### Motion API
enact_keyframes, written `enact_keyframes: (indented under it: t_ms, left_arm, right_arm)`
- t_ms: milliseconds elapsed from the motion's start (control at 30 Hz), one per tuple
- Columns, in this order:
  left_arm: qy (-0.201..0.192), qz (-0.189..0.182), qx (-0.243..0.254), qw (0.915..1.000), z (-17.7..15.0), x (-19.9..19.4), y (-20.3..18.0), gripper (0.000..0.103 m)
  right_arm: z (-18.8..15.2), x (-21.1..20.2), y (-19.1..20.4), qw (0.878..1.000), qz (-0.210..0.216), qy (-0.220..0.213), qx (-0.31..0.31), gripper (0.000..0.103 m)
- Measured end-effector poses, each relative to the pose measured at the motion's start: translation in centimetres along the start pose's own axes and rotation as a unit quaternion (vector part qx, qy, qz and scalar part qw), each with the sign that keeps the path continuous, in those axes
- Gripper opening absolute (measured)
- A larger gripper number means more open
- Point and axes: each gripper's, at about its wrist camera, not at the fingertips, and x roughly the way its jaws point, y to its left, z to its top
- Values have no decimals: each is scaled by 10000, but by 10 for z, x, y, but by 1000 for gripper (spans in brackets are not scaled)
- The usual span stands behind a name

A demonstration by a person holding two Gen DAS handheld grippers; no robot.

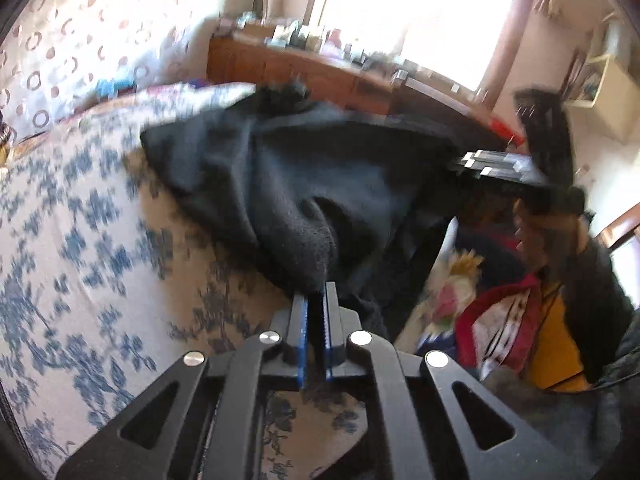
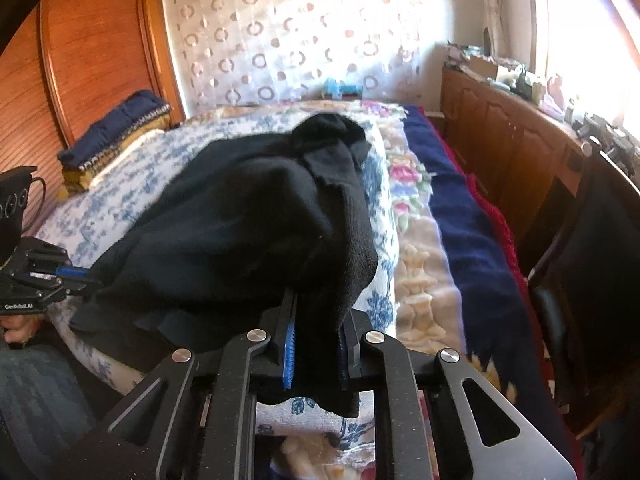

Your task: Fold small clothes

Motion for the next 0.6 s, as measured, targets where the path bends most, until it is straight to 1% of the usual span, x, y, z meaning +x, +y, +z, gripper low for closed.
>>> enact_keyframes:
  t_ms: [33,200,267,400,467,567,600]
  left_arm:
    - [-156,-22,-20,9999,5,-9,0,1]
    - [-560,-100,-321,9979,33,-31,22,1]
    - [-657,-149,-486,9965,48,-34,38,2]
    - [-771,-104,-772,9940,79,-32,70,2]
    - [-782,60,-845,9933,94,-25,85,2]
    - [-708,515,-947,9916,113,-8,112,3]
    - [-690,570,-968,9913,115,-4,119,4]
  right_arm:
    - [2,-3,0,10000,23,-42,8,13]
    - [23,-18,-6,9988,334,-305,202,13]
    - [40,-17,-8,9980,418,-410,239,12]
    - [73,-7,-18,9959,603,-517,430,13]
    - [94,6,-22,9953,659,-501,501,13]
    - [126,32,-25,9951,704,-471,508,14]
    - [137,44,-25,9957,663,-423,499,14]
